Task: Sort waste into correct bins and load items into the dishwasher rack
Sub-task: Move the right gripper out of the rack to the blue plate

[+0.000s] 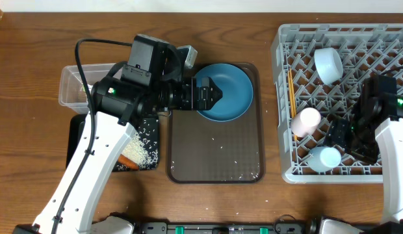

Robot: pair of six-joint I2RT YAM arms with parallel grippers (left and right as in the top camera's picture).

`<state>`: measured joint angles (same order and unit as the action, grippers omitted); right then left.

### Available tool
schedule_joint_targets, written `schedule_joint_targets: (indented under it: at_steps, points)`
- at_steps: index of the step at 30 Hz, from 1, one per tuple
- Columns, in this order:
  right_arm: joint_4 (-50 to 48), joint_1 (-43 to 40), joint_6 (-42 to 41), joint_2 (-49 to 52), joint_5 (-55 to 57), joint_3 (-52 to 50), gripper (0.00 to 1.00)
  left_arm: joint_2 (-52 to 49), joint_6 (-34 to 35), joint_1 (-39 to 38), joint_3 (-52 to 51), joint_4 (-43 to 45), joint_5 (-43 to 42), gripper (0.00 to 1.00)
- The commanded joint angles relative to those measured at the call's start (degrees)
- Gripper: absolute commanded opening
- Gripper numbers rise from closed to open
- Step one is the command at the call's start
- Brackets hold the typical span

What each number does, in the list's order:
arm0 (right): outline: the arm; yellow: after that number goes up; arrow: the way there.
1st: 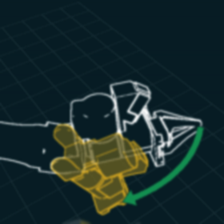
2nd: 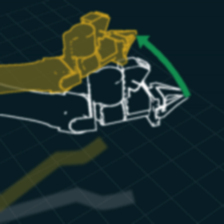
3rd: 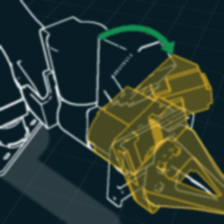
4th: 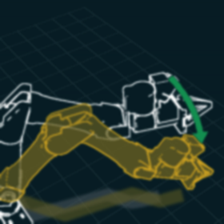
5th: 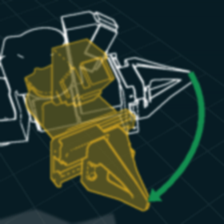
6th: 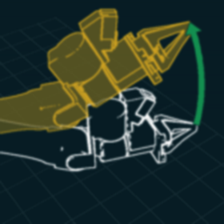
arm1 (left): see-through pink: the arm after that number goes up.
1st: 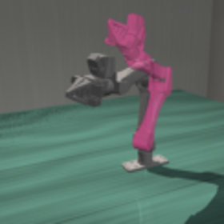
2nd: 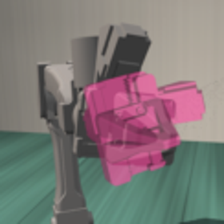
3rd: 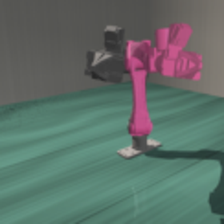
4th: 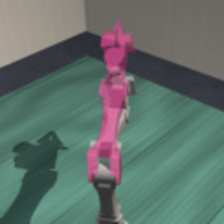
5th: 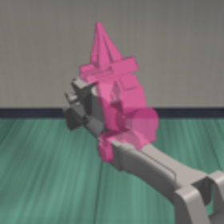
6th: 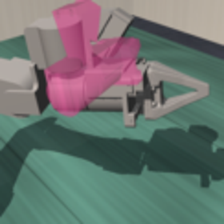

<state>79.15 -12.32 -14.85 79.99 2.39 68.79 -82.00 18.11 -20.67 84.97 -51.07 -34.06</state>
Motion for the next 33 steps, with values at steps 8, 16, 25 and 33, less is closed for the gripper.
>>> schedule_joint_targets:
  at_steps: [8, 16, 25, 33]
  points:
    - [-0.92, -0.37, 5.68, -0.15, -6.82, 3.19, 0.76, 0.02, -0.5, 0.13, 0.11, -0.13, 0.7, 0.97]
    - [-0.9, -0.37, 9.64, -0.15, -15.63, 11.96, 0.99, 0.02, -0.5, 0.13, 0.11, -0.11, 0.7, 0.97]
    - [-6.75, 4.61, 16.41, -0.11, -34.01, 11.74, 0.94, 0.02, -0.48, 0.13, 0.11, -0.11, 0.7, 0.97]
    - [-13.6, 16.41, 14.01, -0.09, -33.16, 11.72, 0.89, 0.02, 1.18, 0.13, 0.11, 7.43, 1.31, 0.97]
